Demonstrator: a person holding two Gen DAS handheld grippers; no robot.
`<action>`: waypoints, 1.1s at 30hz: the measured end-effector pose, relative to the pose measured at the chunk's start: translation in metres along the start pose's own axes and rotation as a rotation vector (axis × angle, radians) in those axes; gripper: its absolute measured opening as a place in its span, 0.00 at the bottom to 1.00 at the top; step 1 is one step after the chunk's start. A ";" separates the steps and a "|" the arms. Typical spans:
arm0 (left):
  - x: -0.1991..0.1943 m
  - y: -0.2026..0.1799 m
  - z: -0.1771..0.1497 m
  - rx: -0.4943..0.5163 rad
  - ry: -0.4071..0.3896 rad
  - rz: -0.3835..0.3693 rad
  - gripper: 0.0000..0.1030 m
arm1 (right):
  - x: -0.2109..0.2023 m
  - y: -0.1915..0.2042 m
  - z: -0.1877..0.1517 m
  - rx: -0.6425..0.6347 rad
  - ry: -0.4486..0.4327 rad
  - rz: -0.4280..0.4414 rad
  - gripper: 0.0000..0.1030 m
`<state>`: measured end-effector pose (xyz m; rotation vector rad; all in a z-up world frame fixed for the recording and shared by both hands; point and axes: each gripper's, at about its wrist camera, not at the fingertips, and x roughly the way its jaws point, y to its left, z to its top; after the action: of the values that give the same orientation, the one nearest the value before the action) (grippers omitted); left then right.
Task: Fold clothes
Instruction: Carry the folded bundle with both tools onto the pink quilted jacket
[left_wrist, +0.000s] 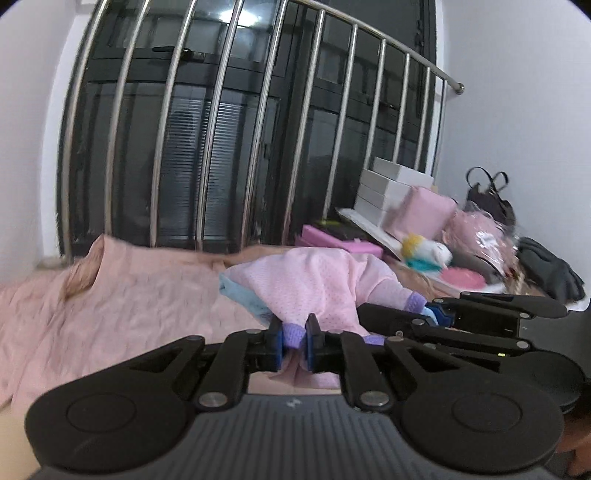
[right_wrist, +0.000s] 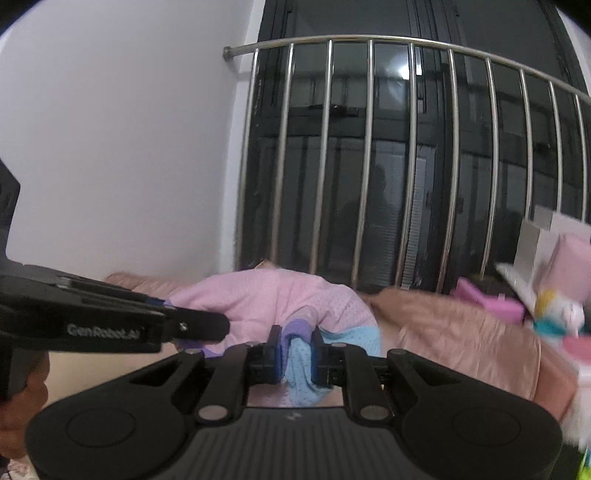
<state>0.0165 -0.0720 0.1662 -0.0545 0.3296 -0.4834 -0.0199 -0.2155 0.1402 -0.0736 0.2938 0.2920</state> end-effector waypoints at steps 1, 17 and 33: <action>0.018 0.005 0.008 -0.001 -0.001 0.000 0.10 | 0.017 -0.009 0.005 0.001 0.005 -0.004 0.12; 0.312 0.088 -0.021 -0.089 0.249 0.085 0.10 | 0.287 -0.140 0.022 0.103 0.184 -0.028 0.12; 0.321 0.110 -0.035 -0.129 0.322 0.139 0.58 | 0.283 -0.173 0.003 0.144 0.309 -0.103 0.51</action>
<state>0.3217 -0.1227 0.0231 -0.0786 0.6756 -0.3320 0.2911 -0.3033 0.0646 0.0092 0.6150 0.1553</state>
